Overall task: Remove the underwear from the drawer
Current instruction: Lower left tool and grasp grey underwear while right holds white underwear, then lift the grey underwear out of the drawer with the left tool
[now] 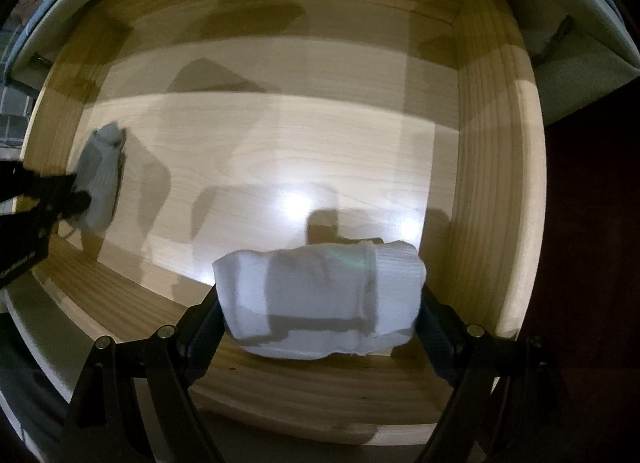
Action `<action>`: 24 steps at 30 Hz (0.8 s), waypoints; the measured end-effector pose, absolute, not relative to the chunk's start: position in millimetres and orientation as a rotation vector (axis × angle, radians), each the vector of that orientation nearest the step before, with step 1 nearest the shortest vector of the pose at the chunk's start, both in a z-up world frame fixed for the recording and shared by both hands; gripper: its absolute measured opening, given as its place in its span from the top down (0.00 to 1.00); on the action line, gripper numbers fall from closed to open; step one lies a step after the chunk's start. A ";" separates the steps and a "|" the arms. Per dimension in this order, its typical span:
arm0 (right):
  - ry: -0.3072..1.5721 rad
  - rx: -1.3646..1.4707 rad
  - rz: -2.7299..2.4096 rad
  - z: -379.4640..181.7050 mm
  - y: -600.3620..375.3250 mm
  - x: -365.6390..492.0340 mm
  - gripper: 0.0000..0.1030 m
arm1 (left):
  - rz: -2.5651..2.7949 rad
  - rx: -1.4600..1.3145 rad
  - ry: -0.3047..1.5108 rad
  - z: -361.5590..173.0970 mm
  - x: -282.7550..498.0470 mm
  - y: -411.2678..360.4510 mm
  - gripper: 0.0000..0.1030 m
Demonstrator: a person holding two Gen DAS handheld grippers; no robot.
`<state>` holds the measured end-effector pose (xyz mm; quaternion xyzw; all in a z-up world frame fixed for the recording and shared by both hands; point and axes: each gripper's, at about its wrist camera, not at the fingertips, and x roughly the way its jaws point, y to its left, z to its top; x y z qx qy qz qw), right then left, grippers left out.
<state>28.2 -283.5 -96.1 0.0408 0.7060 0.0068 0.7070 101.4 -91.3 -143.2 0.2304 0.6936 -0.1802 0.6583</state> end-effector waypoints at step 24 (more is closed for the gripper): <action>1.565 0.101 0.013 -95.4 -284.1 29.4 0.18 | -0.341 0.145 1.631 -111.2 113.7 -4.7 0.40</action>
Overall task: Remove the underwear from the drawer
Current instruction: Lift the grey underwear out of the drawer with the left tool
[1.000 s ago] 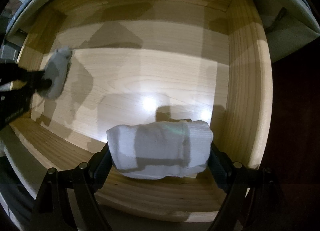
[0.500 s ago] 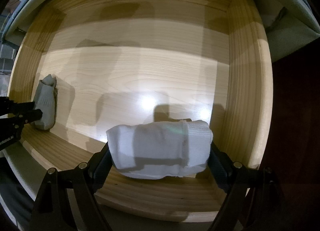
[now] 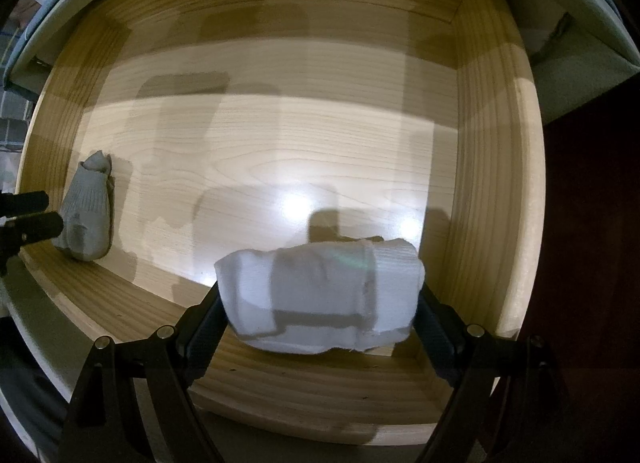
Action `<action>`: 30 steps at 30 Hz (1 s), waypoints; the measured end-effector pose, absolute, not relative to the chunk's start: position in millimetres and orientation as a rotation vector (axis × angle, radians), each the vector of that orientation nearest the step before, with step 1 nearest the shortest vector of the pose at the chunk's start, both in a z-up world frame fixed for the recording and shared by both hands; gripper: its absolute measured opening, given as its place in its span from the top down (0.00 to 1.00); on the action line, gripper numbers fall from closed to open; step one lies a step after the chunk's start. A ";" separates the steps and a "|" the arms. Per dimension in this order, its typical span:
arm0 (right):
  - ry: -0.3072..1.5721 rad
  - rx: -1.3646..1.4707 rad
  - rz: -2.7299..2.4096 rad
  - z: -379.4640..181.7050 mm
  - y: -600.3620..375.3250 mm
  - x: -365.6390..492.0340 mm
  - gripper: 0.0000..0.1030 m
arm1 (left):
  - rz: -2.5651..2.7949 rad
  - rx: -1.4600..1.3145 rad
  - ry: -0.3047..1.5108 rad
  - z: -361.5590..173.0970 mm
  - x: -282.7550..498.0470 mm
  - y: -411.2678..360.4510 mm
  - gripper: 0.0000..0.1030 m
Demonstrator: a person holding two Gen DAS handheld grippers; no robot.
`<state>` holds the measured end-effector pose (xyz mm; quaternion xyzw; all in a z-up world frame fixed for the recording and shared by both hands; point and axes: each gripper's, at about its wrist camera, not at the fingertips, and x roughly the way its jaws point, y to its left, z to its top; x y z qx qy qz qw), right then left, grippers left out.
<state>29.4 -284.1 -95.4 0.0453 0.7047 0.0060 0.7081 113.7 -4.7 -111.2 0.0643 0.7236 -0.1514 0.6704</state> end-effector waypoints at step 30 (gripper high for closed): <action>1.565 0.102 0.010 -97.0 -284.1 29.0 0.18 | -0.253 0.233 1.723 -148.1 122.1 -51.3 0.37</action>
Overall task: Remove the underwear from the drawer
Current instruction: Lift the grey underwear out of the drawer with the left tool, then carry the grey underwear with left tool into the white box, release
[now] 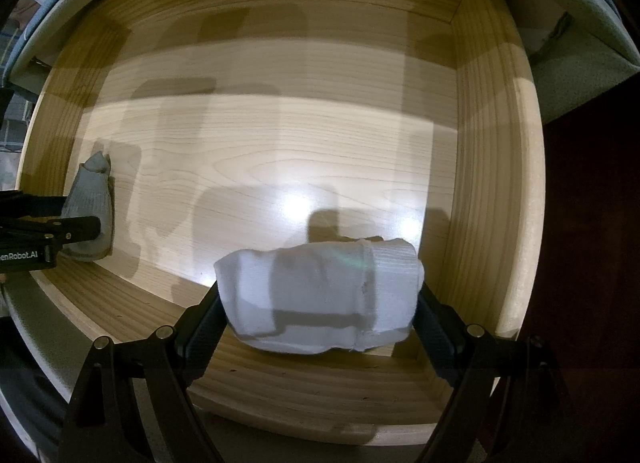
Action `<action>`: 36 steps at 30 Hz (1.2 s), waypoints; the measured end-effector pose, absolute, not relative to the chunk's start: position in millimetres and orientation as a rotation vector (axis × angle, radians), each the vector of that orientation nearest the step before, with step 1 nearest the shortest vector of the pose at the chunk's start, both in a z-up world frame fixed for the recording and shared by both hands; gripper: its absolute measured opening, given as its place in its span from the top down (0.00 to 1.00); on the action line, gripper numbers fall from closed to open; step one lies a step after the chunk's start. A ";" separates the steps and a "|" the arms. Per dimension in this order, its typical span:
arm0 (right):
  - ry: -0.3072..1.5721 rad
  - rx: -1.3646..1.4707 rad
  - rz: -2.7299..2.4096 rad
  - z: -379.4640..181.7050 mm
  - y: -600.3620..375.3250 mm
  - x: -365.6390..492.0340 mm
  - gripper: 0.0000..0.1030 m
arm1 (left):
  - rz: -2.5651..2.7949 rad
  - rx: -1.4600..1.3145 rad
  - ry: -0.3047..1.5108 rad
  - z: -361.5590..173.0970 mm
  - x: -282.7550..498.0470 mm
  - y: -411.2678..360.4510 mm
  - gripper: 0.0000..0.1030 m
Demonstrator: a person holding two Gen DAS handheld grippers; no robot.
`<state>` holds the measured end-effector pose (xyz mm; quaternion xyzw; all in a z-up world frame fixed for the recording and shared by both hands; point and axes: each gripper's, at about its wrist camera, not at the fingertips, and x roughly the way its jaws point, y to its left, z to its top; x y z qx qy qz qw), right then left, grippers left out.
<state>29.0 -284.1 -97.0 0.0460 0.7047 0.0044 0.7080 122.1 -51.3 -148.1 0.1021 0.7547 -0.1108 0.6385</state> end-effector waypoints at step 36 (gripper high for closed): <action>1.581 0.090 0.002 -101.3 -282.5 30.8 0.18 | -0.287 0.170 1.599 -102.1 107.9 -48.4 0.73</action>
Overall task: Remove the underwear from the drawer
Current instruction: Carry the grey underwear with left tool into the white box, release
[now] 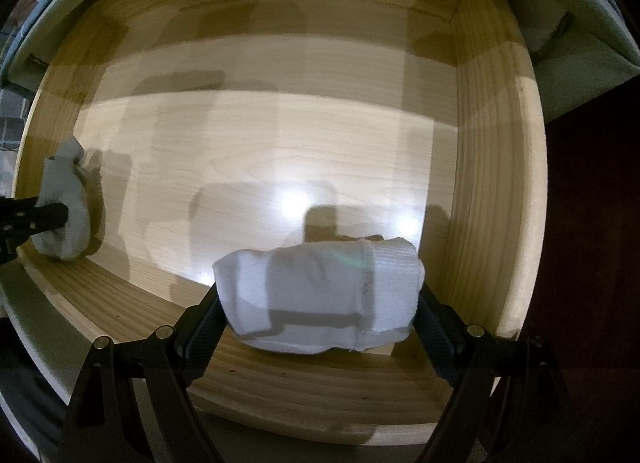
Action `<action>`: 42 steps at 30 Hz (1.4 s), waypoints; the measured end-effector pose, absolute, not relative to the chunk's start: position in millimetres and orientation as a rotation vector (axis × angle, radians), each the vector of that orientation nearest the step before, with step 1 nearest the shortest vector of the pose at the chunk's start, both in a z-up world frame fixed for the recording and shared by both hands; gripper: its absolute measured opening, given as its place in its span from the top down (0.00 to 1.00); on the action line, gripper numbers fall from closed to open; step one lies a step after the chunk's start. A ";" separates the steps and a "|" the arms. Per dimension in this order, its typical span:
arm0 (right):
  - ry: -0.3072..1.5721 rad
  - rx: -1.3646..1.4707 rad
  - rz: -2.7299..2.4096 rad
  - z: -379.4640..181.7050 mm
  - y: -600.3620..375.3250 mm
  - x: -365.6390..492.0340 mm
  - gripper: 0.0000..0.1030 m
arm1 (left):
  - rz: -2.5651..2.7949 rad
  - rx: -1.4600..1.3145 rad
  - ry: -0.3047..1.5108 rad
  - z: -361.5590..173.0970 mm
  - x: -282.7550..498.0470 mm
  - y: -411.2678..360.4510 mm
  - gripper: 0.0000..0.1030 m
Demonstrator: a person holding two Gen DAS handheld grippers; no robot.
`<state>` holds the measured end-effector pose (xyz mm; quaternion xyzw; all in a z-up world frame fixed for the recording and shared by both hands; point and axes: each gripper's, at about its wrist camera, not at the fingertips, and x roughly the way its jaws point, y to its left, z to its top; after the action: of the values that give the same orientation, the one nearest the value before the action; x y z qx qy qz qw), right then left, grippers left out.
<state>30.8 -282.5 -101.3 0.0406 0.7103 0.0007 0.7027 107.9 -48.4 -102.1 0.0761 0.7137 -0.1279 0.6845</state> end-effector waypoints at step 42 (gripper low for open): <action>1.602 0.054 -0.016 -110.1 -269.6 33.5 0.23 | -0.374 0.179 0.904 175.8 188.5 -78.6 0.73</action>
<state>33.5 -269.6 -110.1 0.0241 0.7178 -0.0070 0.6958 188.5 -78.6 175.8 0.0856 0.4338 -0.1796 0.8788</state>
